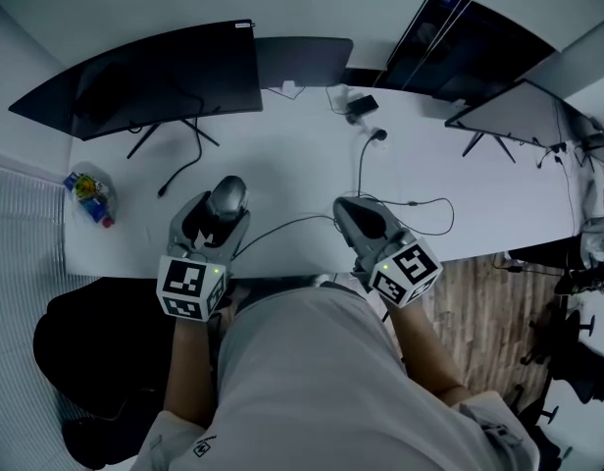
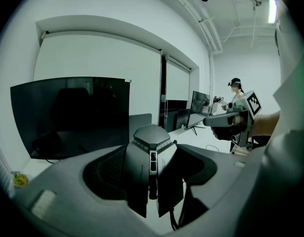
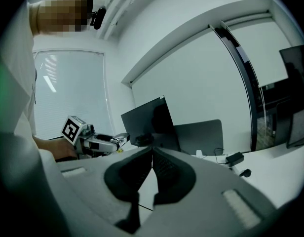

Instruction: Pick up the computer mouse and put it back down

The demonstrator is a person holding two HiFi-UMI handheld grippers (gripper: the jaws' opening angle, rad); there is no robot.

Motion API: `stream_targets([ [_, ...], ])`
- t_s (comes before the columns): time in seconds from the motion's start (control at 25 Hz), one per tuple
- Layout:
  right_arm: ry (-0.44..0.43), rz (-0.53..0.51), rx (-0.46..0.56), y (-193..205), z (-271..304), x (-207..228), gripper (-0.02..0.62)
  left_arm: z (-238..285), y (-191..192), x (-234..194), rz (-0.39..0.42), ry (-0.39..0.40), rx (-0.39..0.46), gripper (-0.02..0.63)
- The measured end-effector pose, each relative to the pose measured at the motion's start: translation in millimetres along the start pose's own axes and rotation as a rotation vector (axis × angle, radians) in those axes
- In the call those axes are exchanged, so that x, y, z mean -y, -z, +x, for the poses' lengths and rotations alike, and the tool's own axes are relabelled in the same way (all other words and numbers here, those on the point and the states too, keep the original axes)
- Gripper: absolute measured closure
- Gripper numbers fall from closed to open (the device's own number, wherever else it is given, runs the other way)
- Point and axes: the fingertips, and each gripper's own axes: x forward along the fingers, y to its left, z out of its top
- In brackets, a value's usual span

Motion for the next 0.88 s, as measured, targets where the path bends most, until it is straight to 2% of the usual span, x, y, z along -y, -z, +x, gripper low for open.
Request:
stream_targets([
  [0.4,0.072,0.008,-0.003,6,-22,6,0.592,26,12,14,0.018,0.072,-0.040,0.293],
  [0.88,0.262,0.059,-0.004,22,-77,35,0.592,88,26,50,0.068,0.234,-0.097,0.293],
])
